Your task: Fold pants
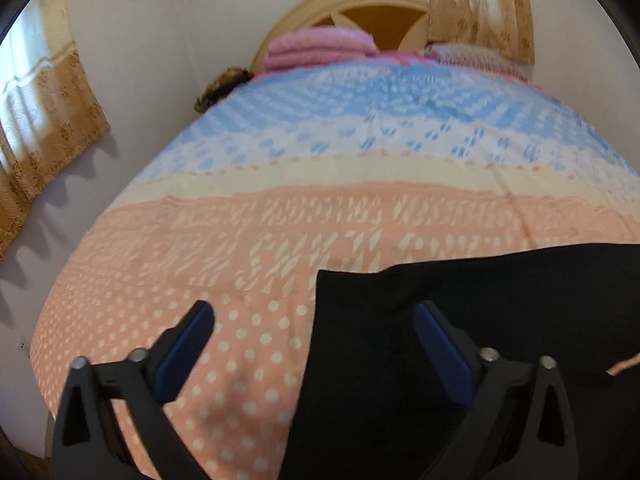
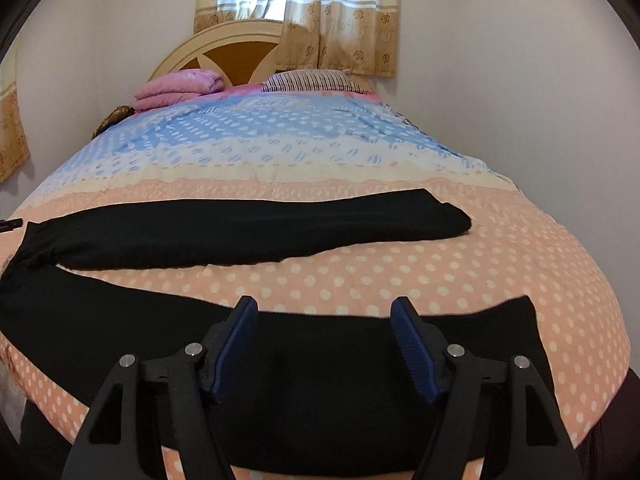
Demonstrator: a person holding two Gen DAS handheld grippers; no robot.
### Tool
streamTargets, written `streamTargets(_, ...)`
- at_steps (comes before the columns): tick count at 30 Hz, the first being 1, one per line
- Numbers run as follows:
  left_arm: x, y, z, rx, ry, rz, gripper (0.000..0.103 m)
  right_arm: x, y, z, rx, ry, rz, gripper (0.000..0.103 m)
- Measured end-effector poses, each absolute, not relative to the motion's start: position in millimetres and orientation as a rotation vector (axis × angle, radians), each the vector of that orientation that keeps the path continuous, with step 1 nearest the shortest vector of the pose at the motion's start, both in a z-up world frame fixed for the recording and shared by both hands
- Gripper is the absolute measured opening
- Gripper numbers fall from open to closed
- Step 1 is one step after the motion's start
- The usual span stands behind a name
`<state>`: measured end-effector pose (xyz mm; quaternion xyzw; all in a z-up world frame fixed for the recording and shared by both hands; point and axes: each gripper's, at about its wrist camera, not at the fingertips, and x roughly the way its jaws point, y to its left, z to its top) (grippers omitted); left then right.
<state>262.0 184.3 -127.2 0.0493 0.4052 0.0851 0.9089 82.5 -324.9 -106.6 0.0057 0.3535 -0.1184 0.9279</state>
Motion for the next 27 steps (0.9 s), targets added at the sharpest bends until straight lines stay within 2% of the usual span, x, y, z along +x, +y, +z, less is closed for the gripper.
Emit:
streamTargets(5, 291.6, 194.8, -148.8, 0.075, 0.908, 0.147, 0.078, 97.2, -330.0, -104.5, -0.024, 0.73, -0.261, 0.07)
streamTargets(10, 300.7, 203.6, -163.1, -0.027, 0.945, 0.055, 0.044, 113.2, -342.8, -96.6, -0.052, 0.726, -0.293, 0.069)
streamTargets(12, 298.8, 203.3, -164.8, -0.048, 0.934, 0.026, 0.037, 120.8, -352.8, -92.1, -0.037, 0.73, -0.301, 0.065)
streamTargets(17, 298.5, 208.0, -164.1, -0.07, 0.932, -0.003, 0.035, 140.5, -382.8, -82.5, 0.024, 0.748, -0.33, 0.058)
streamTargets(20, 296.2, 214.2, -162.3, -0.091, 0.923, -0.02, 0.027, 152.3, -399.4, -78.1, 0.055, 0.754, -0.357, 0.056)
streamTargets(22, 298.7, 215.5, -162.5, -0.101, 0.92, -0.035, 0.016, 160.7, -410.2, -76.6, 0.069, 0.762, -0.372, 0.054)
streamTargets(27, 297.4, 210.9, -155.6, -0.095, 0.874, -0.045, 0.012, 187.3, -446.8, -77.3, 0.107, 0.805, -0.426, 0.052)
